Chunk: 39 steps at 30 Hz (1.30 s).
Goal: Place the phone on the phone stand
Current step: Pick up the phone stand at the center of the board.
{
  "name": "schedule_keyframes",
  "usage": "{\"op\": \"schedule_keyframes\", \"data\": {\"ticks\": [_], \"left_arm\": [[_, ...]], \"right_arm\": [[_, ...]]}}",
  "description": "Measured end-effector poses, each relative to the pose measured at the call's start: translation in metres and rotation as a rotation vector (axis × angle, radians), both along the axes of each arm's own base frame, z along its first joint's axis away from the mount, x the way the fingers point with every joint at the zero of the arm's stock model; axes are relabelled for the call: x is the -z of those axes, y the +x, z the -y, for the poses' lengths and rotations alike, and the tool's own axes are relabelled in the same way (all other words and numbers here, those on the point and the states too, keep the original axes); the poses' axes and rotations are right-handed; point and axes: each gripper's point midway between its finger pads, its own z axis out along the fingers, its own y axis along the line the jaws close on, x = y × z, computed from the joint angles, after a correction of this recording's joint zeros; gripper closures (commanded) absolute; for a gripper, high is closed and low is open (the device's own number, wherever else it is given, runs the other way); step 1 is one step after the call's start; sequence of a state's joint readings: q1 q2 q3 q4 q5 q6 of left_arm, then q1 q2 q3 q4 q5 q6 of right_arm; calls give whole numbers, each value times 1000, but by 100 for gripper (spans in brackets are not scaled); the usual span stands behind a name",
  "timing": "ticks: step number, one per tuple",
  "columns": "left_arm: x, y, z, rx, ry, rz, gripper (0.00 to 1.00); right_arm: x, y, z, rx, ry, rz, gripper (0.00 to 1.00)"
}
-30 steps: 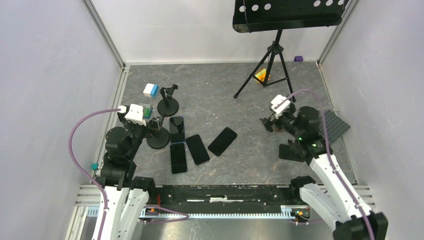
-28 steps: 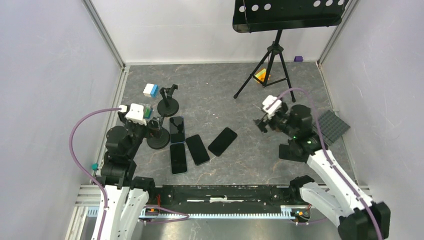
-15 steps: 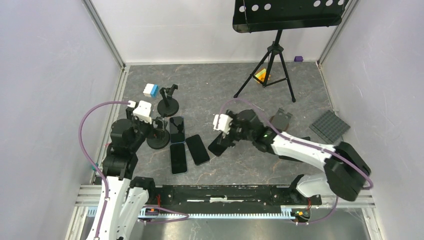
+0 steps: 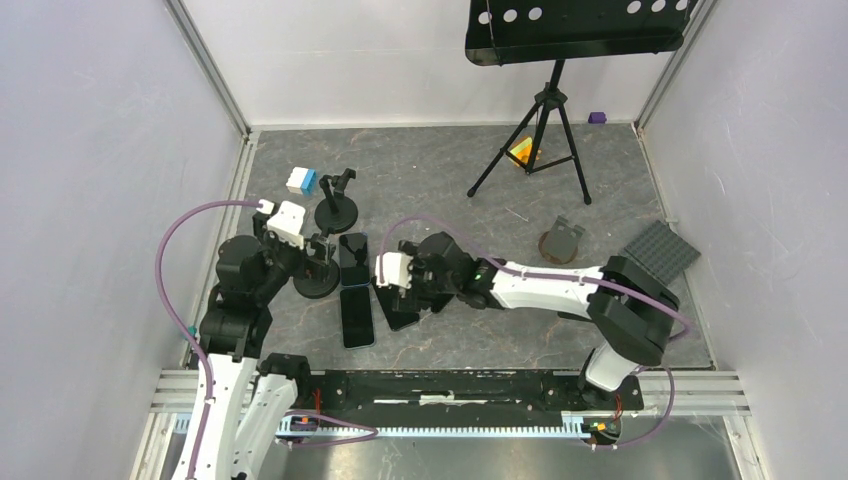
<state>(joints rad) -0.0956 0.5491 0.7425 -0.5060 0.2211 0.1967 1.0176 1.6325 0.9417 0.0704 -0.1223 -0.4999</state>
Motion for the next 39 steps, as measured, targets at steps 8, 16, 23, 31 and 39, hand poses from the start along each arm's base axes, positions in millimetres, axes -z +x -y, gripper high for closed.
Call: {"op": "schedule_keyframes", "data": {"ticks": [8,16,23,31,39], "left_arm": [[3,-2,-6,-29,11,-15,0],[-1,-1,-7,-32,22,-6,0],[12,-1,-3,16,57,-55,0],[44,-4,-1,76,123,-188,0],[48,-4,0,88,125,-217,0]], "right_arm": [[11,-23,-52,-101,-10,-4,3],[20,-20,-51,-93,-20,-8,3],[27,-25,-25,-78,-46,-23,3],[19,0,-5,-6,-30,-15,3],[33,1,8,10,-60,-33,3]]}}
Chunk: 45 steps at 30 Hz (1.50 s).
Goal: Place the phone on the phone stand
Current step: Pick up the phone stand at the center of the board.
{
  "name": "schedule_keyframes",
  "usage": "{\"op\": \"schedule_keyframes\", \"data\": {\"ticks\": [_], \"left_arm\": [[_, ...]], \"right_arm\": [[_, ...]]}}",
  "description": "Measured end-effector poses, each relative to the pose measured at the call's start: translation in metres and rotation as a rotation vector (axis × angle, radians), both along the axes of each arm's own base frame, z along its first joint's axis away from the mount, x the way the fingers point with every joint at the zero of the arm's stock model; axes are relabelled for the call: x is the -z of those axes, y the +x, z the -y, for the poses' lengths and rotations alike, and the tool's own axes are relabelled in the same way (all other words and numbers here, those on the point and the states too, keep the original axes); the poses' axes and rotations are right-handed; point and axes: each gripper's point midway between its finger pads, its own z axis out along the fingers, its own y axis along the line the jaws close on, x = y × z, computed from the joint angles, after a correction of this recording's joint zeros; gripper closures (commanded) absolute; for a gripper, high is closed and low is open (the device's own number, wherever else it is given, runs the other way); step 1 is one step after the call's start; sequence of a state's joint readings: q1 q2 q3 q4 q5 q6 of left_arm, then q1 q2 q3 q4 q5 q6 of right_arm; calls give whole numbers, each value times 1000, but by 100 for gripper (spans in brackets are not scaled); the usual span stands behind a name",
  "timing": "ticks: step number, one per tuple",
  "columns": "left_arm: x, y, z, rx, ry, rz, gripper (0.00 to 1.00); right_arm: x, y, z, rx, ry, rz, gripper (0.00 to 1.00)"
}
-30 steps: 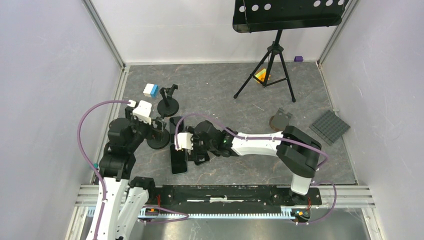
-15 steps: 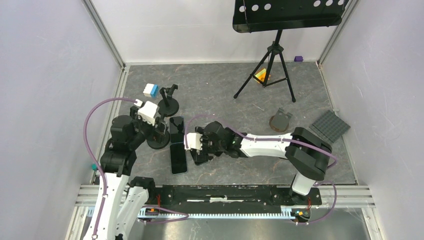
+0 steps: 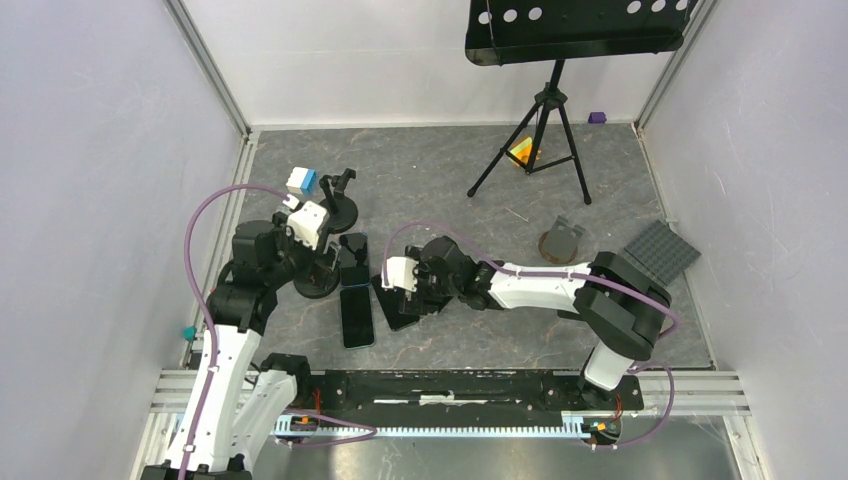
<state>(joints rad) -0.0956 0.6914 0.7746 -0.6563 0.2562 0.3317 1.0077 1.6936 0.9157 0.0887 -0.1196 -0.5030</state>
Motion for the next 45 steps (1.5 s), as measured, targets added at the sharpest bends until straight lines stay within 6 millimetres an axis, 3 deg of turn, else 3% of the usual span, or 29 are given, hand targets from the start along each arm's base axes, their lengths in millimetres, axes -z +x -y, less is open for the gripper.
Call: {"op": "schedule_keyframes", "data": {"ticks": [7,9,11,21,26,35,45], "left_arm": [[-2,0,3,14,-9,1,0],[-2,0,3,15,-10,2,0],[-2,0,3,16,-11,3,0],[-7,-10,17,108,-33,-18,0],[-20,-12,24,169,-13,7,0],[-18,14,7,69,52,-5,0],[6,39,-11,-35,145,-113,0]], "right_arm": [[9,-2,5,3,-19,-12,3],[17,-4,14,10,-65,-27,12],[29,-4,27,-2,-139,-19,13],[28,22,46,11,-203,62,18],[27,39,73,83,-227,70,19],[27,53,121,188,-264,64,18],[28,30,139,176,-308,-26,17]]}}
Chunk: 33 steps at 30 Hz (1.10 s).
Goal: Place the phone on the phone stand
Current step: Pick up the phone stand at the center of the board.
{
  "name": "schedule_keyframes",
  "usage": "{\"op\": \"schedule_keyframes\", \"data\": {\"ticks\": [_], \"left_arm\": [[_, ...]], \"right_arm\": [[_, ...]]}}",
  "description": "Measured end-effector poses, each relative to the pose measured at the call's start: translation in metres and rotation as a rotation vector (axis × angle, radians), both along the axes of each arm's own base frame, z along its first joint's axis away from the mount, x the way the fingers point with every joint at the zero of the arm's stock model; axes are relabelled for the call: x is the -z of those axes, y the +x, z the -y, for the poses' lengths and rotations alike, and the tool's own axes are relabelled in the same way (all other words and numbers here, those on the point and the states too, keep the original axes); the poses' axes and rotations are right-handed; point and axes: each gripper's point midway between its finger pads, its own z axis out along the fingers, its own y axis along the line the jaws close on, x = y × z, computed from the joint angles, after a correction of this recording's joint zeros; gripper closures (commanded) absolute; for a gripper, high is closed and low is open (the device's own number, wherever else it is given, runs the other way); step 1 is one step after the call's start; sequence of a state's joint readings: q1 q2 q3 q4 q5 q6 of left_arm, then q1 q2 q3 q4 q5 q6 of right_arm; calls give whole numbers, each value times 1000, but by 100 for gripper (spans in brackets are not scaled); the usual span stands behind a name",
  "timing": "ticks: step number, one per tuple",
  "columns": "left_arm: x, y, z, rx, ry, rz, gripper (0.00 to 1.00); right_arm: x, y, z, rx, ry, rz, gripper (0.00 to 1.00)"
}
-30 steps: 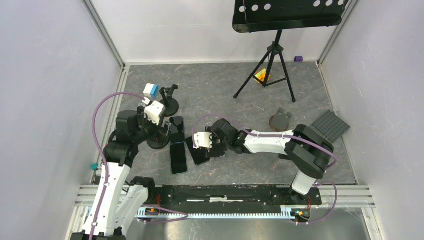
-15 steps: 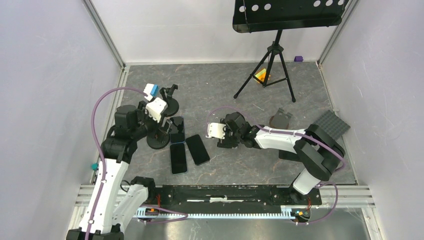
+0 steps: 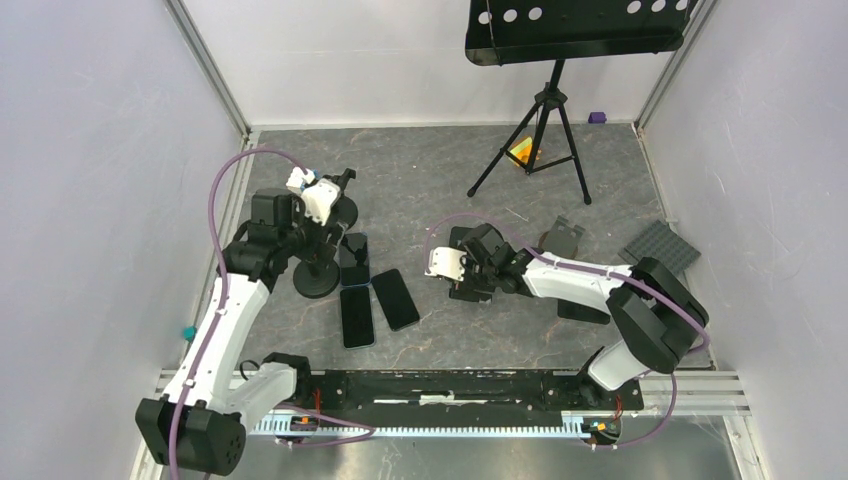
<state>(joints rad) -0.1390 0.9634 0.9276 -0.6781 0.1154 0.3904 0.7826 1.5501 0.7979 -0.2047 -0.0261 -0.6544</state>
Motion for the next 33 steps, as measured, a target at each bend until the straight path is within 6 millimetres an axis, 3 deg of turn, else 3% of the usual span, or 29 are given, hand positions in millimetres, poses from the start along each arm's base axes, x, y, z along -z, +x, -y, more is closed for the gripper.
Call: {"op": "schedule_keyframes", "data": {"ticks": [12,29,33], "left_arm": [[21,4,14,7,120,-64,33],[5,-3,28,30,186,-79,96],[3,-8,36,63,213,-80,98]], "right_arm": [[-10,-10,-1,-17,33,-26,16],[-43,-22,-6,-40,128,-14,15],[-55,-23,-4,-40,147,5,15]]}}
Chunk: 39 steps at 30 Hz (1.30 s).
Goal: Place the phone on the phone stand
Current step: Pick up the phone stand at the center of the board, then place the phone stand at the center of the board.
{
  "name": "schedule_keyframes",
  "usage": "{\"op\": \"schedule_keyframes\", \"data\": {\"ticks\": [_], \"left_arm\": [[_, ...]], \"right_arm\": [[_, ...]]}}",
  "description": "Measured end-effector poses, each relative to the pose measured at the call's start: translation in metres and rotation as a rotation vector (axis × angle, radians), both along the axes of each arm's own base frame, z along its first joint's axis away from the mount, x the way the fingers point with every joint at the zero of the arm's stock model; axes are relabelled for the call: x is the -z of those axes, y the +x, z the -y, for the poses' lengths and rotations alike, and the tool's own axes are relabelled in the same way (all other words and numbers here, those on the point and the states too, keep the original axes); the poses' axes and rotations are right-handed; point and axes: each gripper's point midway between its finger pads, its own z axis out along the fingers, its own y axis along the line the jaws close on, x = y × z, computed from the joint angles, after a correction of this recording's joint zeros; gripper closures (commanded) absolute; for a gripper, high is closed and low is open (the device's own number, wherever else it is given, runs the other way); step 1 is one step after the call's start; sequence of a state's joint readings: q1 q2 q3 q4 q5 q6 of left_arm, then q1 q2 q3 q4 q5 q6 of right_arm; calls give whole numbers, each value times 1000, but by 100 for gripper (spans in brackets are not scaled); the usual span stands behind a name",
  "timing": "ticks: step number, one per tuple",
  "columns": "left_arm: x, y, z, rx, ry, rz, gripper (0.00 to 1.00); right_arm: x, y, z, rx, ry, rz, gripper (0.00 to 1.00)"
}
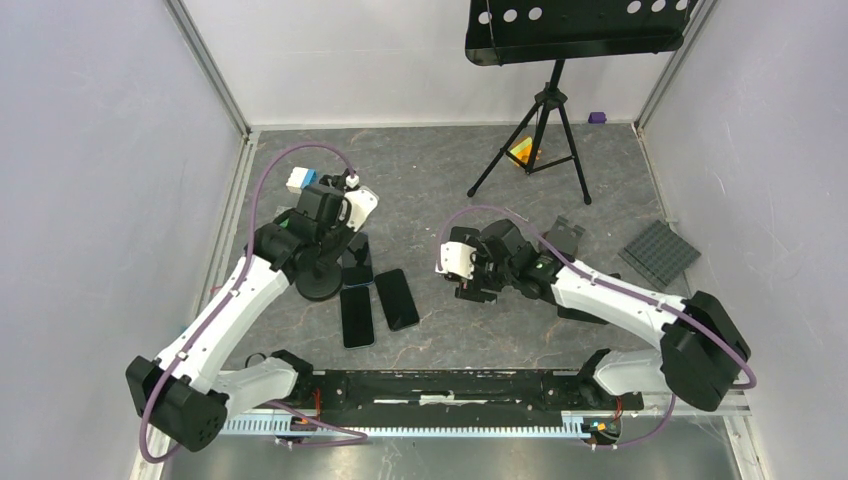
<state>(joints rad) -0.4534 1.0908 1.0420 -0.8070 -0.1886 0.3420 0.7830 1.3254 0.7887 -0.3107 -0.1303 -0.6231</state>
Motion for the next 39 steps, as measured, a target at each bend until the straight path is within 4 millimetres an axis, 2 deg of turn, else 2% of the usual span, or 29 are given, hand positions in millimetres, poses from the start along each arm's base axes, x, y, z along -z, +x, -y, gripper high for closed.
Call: {"op": "schedule_keyframes", "data": {"ticks": [3,8,11,13,18,23,29,32,35,36,39], "left_arm": [[-12,-3,5,22,11,9,98],[-62,0,25,78,-45,97,98],[-89,-3,47,154,-100,147,98],[-95,-11,66,225,-135,148,98],[-86,-31,112,398,-167,71,98],[-75,-46,163,544,-155,16,98],[-78,-72,216,720,-158,28,98],[-77,-84,232,783,-154,37,97],[-72,-83,236,799,-137,65,81],[-66,-81,235,795,-125,71,72],[-35,-80,223,791,-53,41,49]], "right_arm": [[-10,1,2,6,14,24,15],[-28,6,9,37,40,71,14],[-34,12,17,74,49,86,14],[-36,16,23,101,50,90,14],[-41,32,46,199,68,92,14],[-49,46,77,321,104,99,14],[-48,50,111,429,138,92,13],[-42,47,120,447,148,73,13],[-32,41,114,418,161,22,13],[-28,39,111,403,164,2,13],[-15,32,105,371,160,-67,13]]}}
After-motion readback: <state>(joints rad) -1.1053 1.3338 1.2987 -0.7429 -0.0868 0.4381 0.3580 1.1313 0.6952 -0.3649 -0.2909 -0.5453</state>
